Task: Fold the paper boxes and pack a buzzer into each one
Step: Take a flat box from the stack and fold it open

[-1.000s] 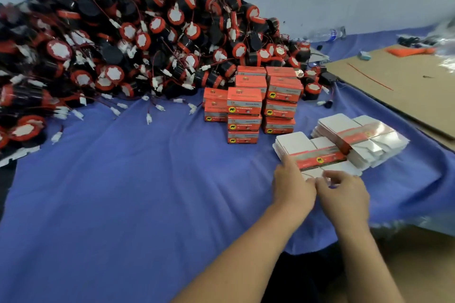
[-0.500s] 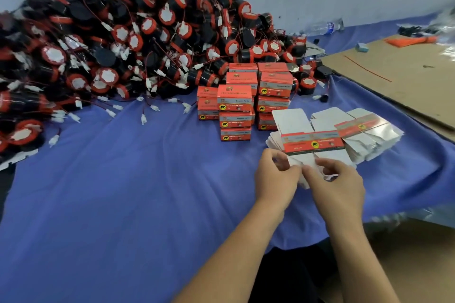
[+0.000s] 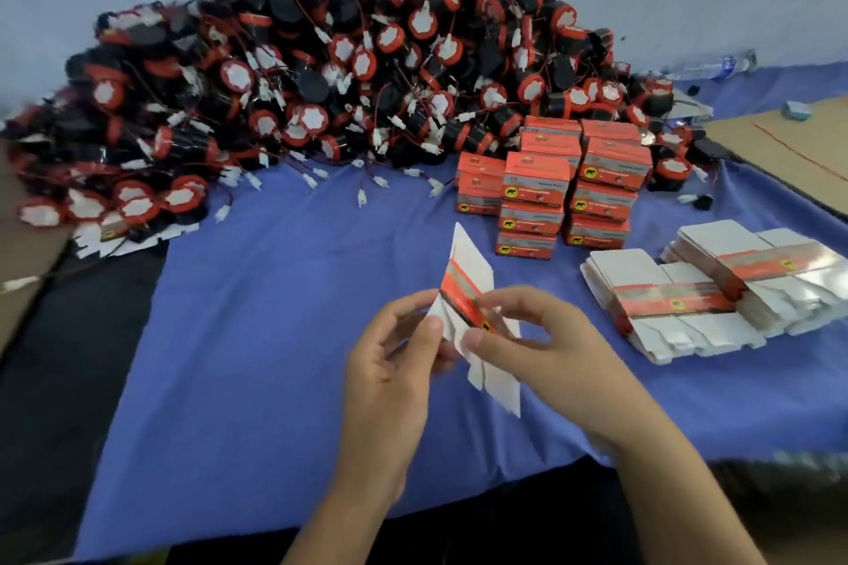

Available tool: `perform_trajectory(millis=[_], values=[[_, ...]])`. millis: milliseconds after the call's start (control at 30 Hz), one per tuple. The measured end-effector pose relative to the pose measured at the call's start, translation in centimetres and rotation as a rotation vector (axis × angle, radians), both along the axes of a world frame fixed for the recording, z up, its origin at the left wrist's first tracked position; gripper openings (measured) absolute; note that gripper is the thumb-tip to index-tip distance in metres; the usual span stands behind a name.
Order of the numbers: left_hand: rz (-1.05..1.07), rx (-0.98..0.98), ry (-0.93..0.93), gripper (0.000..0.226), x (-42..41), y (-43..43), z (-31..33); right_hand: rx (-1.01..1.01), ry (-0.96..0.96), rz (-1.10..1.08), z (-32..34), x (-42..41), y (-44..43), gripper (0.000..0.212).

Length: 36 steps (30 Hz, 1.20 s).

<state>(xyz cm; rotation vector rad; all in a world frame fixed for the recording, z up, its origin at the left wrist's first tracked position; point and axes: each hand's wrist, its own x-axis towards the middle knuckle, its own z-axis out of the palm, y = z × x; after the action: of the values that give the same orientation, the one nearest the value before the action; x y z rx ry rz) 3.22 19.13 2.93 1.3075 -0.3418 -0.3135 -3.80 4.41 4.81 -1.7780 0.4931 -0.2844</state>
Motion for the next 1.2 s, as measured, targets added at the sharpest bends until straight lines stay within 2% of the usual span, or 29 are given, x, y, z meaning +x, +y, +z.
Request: perform_trajectory(millis=[100, 200, 300, 400, 433, 500, 567, 633, 700, 800, 900, 1000, 1100, 1200], values=[[0.057, 0.031, -0.059, 0.023, 0.5, 3.0, 0.8, 0.035, -0.022, 0.123, -0.6, 1.5, 2.6, 0.071], [0.116, 0.067, -0.132, 0.015, 1.1, 5.8, 1.2, 0.066, -0.013, 0.189, -1.0, 3.1, 5.4, 0.095], [0.142, 0.101, -0.143, 0.016, 2.0, 8.0, 1.4, 0.189, -0.032, 0.231, -1.1, 3.8, 7.7, 0.11], [0.077, 0.138, -0.147, 0.02, 2.7, 9.4, 1.6, 0.241, -0.068, 0.26, -1.1, 4.2, 9.3, 0.117], [0.037, 0.138, -0.14, 0.027, 2.8, 9.8, 1.5, 0.261, -0.079, 0.272, -1.1, 4.3, 9.8, 0.118], [-0.099, 0.161, -0.16, 0.057, 3.1, 11.3, 1.1, 0.383, -0.099, 0.275, -0.8, 4.5, 10.4, 0.114], [-0.26, 0.271, -0.23, 0.086, 2.9, 12.9, 0.6, 0.645, -0.129, 0.243, -0.3, 4.5, 10.8, 0.102], [-0.311, 0.405, -0.339, 0.11, 2.2, 13.7, 0.3, 0.906, -0.187, 0.233, 0.1, 4.3, 10.9, 0.097], [-0.196, 0.401, -0.431, 0.102, 1.7, 13.2, 0.2, 1.032, -0.22, 0.272, 0.3, 4.0, 11.0, 0.093], [-0.028, 0.297, -0.406, 0.074, 2.0, 12.9, 0.6, 1.046, -0.193, 0.335, 0.4, 3.6, 11.2, 0.088], [-0.063, 0.322, -0.425, 0.08, 2.8, 13.8, 1.4, 1.0, -0.146, 0.381, 0.7, 3.1, 10.6, 0.083], [-0.07, 0.336, -0.461, 0.076, 2.9, 14.0, 2.0, 0.956, -0.071, 0.5, 0.5, 2.3, 9.6, 0.082], [-0.001, 0.333, -0.44, 0.072, 3.2, 14.4, 2.1, 0.839, 0.022, 0.57, 0.3, 1.6, 8.8, 0.09], [-0.069, 0.391, -0.51, 0.07, 3.2, 15.0, 2.3, 0.923, 0.032, 0.589, 0.8, 1.1, 8.6, 0.102]])
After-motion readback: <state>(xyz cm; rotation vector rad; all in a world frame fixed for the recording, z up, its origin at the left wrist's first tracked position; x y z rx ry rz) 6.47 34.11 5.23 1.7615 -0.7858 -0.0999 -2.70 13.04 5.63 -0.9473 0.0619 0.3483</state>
